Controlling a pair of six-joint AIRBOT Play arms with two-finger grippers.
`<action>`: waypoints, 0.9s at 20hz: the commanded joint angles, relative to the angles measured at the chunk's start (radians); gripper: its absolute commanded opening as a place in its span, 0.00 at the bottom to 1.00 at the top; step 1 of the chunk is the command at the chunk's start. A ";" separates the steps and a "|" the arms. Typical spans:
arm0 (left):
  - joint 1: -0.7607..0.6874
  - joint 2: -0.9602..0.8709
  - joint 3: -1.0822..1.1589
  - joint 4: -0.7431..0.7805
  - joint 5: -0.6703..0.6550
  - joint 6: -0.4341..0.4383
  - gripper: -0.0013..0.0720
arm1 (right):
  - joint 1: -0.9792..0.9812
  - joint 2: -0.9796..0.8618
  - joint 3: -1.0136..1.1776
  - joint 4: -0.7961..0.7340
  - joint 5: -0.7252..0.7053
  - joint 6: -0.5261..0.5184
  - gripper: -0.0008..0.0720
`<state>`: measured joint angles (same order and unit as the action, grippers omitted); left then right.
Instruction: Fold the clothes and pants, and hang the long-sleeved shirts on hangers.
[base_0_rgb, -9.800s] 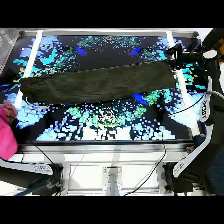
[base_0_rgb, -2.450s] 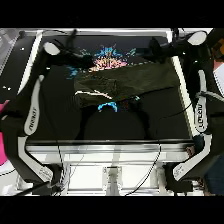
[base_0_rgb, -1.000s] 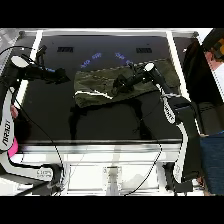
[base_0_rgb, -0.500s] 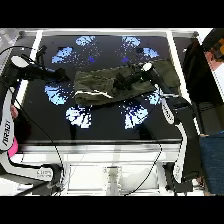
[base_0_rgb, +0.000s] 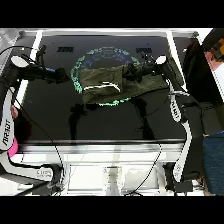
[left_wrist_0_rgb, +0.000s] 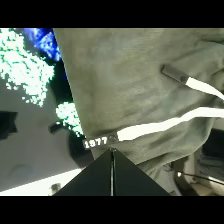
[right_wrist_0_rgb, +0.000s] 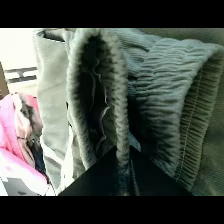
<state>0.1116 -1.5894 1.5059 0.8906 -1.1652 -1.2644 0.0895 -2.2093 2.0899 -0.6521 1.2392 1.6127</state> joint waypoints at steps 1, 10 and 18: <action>0.000 -0.016 -0.001 -0.005 0.033 -0.004 0.12 | -0.006 0.002 -0.020 -0.014 -0.027 -0.003 0.50; 0.003 -0.226 -0.001 -0.246 0.070 0.095 0.63 | -0.122 0.140 -0.019 0.027 -0.011 -0.014 0.87; 0.000 -0.371 -0.001 -0.352 0.070 0.101 0.79 | -0.137 0.212 -0.019 0.029 0.008 -0.014 0.87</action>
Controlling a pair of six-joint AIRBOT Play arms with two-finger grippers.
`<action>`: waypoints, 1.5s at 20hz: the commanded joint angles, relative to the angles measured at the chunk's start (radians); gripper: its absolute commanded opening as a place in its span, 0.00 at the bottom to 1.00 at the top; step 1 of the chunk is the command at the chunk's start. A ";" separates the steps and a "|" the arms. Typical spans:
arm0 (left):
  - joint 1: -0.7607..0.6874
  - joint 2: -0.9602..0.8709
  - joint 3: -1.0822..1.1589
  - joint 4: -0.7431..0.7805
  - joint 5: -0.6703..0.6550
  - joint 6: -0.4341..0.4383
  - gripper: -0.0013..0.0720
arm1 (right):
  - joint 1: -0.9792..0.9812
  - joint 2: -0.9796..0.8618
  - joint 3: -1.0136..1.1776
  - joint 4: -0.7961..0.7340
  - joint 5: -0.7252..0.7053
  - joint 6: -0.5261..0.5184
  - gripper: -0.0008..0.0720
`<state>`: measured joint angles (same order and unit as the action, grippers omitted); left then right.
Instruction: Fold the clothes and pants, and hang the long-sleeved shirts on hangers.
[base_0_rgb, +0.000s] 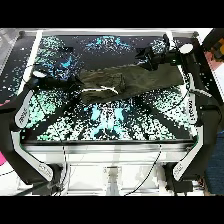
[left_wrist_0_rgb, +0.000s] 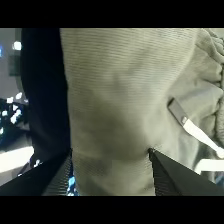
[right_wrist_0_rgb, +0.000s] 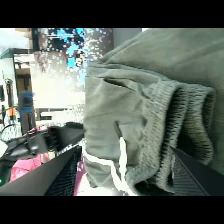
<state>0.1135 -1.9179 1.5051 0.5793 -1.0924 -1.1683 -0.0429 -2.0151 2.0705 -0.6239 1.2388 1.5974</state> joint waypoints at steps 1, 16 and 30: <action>-0.002 -0.051 0.000 -0.050 -0.002 0.005 0.79 | -0.004 0.019 0.000 0.000 0.011 0.000 0.87; -0.029 -0.071 0.002 -0.247 -0.004 0.062 0.08 | 0.007 -0.003 -0.041 -0.081 0.026 -0.003 0.14; 0.169 0.327 0.003 0.340 -0.368 -0.049 0.07 | 0.136 -0.095 -0.049 -0.086 0.026 -0.020 0.03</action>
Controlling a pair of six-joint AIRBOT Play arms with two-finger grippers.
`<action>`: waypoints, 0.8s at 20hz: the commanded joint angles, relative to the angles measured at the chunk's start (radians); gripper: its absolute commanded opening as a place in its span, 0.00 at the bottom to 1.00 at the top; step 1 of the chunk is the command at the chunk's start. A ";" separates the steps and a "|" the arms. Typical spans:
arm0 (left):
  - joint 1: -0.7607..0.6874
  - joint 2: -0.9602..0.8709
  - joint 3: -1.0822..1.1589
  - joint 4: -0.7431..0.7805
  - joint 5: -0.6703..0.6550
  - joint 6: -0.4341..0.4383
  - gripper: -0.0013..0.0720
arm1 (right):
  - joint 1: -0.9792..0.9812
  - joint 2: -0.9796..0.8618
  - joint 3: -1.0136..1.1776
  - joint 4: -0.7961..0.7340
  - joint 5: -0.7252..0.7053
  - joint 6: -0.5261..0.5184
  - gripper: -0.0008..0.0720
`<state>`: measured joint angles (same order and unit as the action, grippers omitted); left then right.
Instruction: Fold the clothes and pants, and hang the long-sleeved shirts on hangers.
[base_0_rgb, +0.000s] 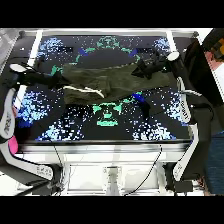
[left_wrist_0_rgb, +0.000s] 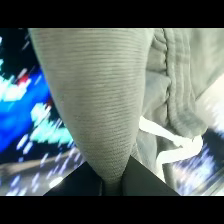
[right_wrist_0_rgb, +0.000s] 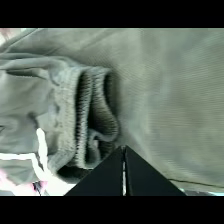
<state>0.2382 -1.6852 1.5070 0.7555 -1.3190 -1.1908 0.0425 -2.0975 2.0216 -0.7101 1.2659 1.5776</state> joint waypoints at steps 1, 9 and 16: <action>0.061 0.134 0.001 0.212 -0.176 -0.030 0.07 | 0.076 -0.015 0.000 -0.001 -0.002 0.000 0.03; 0.176 0.411 0.001 0.549 -0.372 -0.037 0.07 | 0.359 -0.064 0.000 0.015 -0.055 0.003 0.03; 0.152 0.444 0.005 0.336 -0.408 -0.037 0.07 | 0.574 -0.142 0.000 0.026 -0.312 0.169 0.03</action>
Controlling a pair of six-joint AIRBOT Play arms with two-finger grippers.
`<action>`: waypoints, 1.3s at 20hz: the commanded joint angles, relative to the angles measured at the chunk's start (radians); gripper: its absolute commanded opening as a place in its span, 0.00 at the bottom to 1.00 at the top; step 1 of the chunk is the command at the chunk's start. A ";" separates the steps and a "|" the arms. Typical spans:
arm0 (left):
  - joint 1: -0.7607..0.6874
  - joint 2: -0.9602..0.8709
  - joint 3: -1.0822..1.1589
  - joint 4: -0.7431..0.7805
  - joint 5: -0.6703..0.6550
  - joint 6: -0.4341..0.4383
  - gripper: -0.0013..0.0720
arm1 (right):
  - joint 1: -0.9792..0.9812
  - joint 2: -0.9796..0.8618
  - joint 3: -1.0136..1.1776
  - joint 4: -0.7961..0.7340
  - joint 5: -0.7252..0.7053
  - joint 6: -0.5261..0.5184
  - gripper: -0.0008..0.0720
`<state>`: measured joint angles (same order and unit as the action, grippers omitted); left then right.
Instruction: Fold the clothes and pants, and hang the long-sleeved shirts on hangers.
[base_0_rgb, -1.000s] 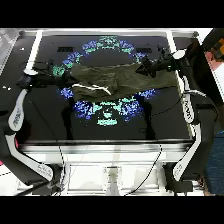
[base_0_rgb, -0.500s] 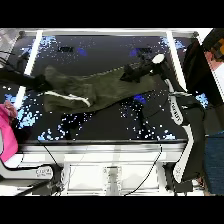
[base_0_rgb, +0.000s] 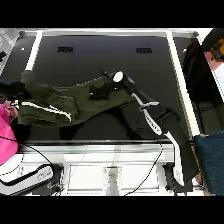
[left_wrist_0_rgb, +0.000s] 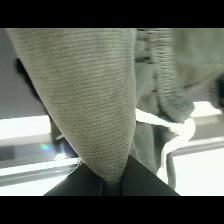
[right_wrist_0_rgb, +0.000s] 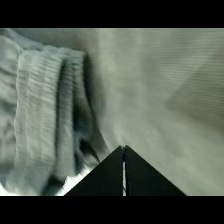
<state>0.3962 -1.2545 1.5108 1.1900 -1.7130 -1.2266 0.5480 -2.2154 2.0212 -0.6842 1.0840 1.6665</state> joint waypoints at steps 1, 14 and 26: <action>-0.015 0.014 0.001 -0.130 -0.002 -0.001 0.07 | 0.070 -0.028 0.000 -0.004 -0.158 0.089 0.03; -0.511 -0.067 0.001 -0.091 0.503 -0.495 0.07 | -0.474 0.242 0.013 -0.129 0.146 0.049 0.03; -1.066 -0.628 0.168 -0.441 1.639 -0.565 0.56 | -0.579 0.257 0.013 -0.117 0.145 0.021 0.46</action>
<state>-0.5610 -1.7554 1.6131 0.8352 -0.3943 -1.7954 -0.0238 -1.9598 2.0327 -0.8074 1.2652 1.6924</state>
